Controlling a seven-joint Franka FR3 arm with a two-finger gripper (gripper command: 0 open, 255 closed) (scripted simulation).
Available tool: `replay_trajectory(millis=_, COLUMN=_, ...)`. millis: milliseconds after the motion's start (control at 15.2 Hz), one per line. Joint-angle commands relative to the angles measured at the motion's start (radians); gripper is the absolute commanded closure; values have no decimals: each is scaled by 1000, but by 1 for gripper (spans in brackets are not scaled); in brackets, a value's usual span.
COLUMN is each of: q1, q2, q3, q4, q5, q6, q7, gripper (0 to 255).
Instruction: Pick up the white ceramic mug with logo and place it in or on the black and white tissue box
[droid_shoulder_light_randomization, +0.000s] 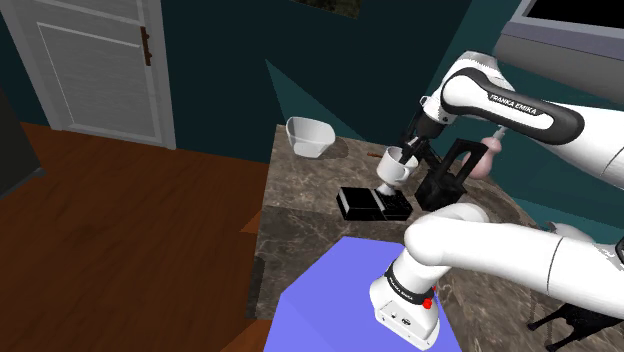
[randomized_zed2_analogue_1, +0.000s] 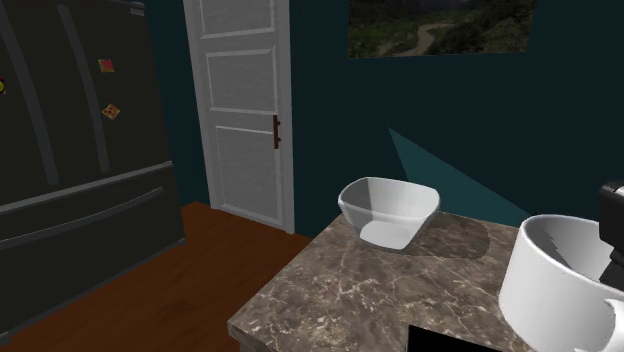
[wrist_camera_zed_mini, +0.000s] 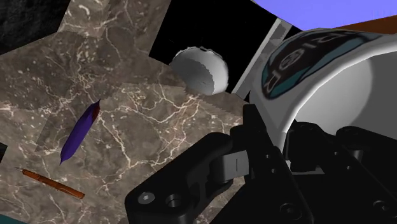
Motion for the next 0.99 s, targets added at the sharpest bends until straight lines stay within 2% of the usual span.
replay_trajectory(millis=0, q1=-7, q2=-7, q3=-9, q4=-29, q5=-10, q6=22, q7=-3, gripper=255)
replay_trajectory(millis=726, q1=-34, q2=-3, q3=-61, q4=-170, q5=-61, q6=164, q7=-11, gripper=255)
replay_trajectory(millis=924, q1=-35, q2=-3, q3=-62, q4=-172, q5=-61, q6=167, q7=-11, gripper=255)
